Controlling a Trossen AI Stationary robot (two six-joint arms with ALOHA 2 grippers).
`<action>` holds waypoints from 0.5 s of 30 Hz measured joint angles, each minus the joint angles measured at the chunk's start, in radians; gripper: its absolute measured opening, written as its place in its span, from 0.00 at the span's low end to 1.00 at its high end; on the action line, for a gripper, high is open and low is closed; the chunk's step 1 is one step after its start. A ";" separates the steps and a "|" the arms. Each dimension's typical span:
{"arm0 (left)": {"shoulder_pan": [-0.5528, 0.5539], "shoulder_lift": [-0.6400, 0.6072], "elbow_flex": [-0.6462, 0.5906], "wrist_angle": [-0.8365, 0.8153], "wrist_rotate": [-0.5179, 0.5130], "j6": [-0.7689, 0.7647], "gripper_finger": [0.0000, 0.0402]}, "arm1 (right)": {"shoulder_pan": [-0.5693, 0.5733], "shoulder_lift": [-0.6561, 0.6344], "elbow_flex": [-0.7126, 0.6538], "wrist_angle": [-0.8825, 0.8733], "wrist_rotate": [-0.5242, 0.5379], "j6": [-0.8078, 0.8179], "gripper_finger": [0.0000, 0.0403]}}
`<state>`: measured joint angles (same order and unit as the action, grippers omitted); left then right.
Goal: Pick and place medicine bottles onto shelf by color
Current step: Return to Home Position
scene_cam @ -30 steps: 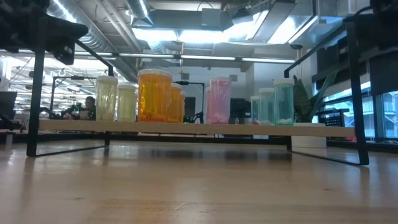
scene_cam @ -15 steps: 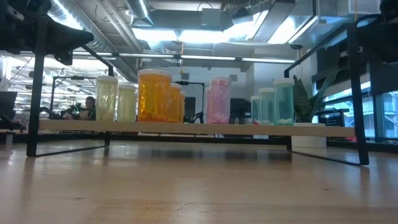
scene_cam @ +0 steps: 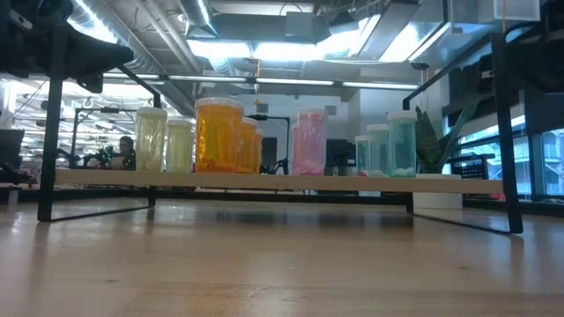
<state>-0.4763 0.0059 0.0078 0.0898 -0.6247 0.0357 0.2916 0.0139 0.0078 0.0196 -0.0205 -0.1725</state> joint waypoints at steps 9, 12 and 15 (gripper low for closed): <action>0.000 0.000 0.000 0.000 0.001 0.000 0.07 | 0.000 0.000 0.000 0.000 0.000 0.197 0.01; 0.000 0.000 0.000 0.000 0.001 0.001 0.07 | 0.000 0.000 0.000 0.000 0.001 0.189 0.01; 0.000 0.000 0.000 0.000 0.001 0.000 0.07 | 0.000 0.000 0.000 0.000 0.001 0.195 0.01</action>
<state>-0.4763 0.0059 0.0078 0.0899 -0.6235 0.0360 0.2916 0.0139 0.0082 0.0200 -0.0200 0.0227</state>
